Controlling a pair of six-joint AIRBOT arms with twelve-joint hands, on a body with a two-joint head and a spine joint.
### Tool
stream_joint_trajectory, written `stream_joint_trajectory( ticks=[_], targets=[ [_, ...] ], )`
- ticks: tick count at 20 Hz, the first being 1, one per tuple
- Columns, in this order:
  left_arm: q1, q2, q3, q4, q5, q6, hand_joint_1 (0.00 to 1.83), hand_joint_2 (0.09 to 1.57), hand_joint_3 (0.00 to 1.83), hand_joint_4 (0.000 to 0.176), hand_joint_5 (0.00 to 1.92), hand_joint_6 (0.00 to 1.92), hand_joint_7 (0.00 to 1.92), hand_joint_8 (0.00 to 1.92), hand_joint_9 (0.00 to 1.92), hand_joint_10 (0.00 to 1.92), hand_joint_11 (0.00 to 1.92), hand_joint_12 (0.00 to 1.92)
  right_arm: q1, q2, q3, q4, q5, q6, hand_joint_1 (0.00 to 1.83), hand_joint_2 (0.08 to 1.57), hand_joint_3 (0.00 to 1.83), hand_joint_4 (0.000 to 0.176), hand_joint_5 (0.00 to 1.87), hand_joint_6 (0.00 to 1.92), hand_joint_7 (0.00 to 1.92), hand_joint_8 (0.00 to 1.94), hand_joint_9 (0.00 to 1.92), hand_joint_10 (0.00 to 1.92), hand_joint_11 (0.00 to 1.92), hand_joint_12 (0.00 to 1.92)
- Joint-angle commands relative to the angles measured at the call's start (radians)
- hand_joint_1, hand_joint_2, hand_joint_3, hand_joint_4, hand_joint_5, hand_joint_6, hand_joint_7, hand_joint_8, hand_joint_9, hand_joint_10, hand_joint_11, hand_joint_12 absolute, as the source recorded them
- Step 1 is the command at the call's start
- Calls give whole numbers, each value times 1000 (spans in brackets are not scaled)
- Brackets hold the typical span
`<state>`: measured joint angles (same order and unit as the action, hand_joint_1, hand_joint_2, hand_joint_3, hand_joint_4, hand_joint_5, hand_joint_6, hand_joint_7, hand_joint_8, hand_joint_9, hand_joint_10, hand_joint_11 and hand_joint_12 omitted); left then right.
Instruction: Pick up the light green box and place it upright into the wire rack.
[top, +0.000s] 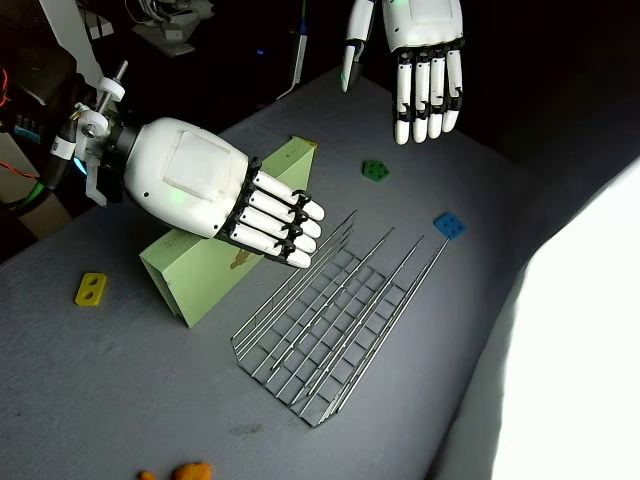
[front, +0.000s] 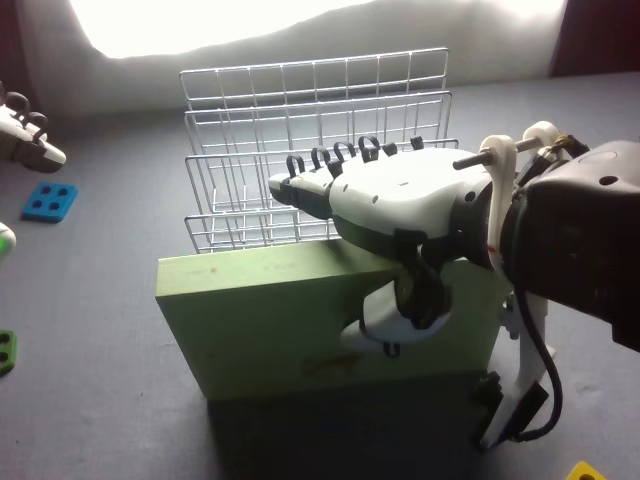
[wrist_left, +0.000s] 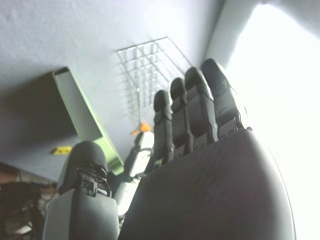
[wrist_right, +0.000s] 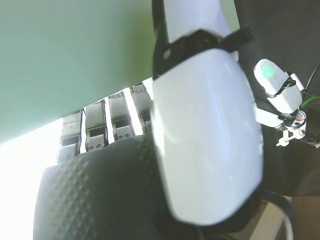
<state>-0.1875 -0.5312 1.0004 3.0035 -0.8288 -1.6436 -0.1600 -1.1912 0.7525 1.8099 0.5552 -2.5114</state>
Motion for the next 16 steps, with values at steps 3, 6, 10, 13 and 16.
stream_joint_trajectory(
  ticks=[3,6,10,13,16],
  targets=[
    [-13,4,8,8,83,0,206,1245,2,4,298,2,248,2,209,1,0,489,7,3,-1,-50,-21,6,1143,986,0,0,0,0,0,0,0,0,0,0],
    [-13,4,8,8,83,0,212,1243,0,20,272,2,245,1,228,7,0,536,8,3,-1,-50,-22,6,1160,983,0,0,0,0,0,0,0,0,0,0],
    [-14,4,3,8,83,0,213,1242,0,24,265,2,245,0,233,8,0,551,8,3,-1,-50,-26,6,1165,981,0,0,0,0,0,0,0,0,0,0],
    [-16,4,3,8,83,-1,213,1242,0,24,265,2,245,0,234,7,0,552,7,3,-1,-48,-27,20,1165,981,0,0,0,0,0,0,0,0,0,0],
    [-16,4,-2,8,83,-1,177,1250,2,18,272,3,254,2,231,3,0,492,6,3,-1,-16,-25,21,1151,984,0,0,0,0,0,0,0,0,0,0]
  ],
)
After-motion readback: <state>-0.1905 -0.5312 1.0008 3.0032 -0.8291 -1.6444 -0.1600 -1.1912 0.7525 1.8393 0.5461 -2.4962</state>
